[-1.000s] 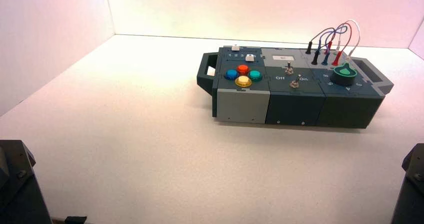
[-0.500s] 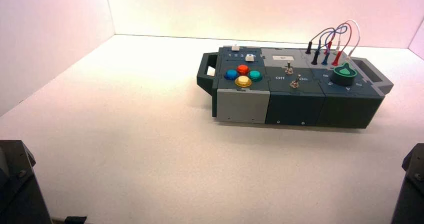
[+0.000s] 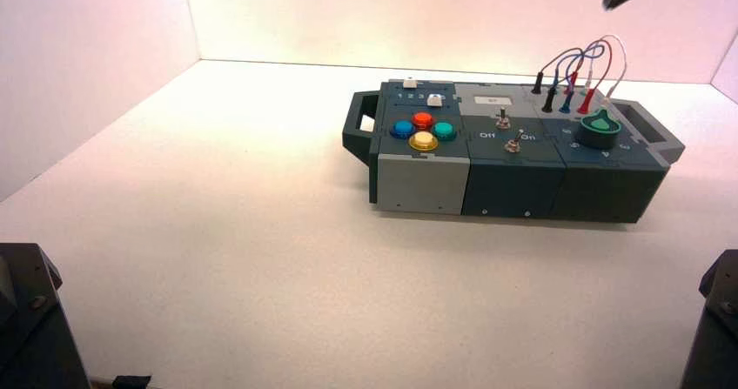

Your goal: Turn the knob to position 3.

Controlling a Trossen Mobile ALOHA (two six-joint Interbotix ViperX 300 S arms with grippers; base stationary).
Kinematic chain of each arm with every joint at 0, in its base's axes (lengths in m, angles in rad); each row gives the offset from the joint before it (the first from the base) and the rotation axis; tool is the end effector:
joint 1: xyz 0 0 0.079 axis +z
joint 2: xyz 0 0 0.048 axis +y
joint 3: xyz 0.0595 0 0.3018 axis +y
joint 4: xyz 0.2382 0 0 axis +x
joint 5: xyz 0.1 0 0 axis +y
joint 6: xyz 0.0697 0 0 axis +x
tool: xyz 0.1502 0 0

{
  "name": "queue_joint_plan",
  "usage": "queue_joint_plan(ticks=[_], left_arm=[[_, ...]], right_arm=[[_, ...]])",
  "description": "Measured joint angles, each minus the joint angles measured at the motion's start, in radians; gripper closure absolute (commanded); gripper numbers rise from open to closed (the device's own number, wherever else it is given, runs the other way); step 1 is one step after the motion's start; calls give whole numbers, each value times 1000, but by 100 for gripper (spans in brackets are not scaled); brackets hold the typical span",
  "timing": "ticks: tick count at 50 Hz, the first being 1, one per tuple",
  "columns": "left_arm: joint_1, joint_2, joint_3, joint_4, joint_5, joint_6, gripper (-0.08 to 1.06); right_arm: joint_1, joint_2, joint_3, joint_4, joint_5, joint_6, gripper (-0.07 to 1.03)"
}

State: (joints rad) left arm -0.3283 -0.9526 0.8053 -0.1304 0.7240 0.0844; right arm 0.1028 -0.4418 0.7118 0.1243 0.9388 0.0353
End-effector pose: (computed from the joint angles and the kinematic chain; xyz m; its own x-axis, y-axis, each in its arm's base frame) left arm 0.2847 -0.1170 0.2814 0.7649 -0.3516 -0.5397 0.3828 0.9220 -0.0580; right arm 0.3249 0.0556 0.1307 0.3437 0.1360 -0.9292 -0.0358 0.9906 0.1318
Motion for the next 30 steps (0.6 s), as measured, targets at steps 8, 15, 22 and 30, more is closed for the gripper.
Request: queue_joint_plan(ticks=[8,15,22,30], left_arm=[[0,15,2,2,0,3,101],[0,14,2,2,-2,3,101],[0,14,0,2,0,5,101],[-2,11,-3,2,2,3,101]], right_arm=[[-2,150,-34,-15,-18,0,99],[-8,212,-35,-25,-23,0,99],[-21,235,-23,-34,-37,3,99],[-58,241,-2,-44,-44,3,99]])
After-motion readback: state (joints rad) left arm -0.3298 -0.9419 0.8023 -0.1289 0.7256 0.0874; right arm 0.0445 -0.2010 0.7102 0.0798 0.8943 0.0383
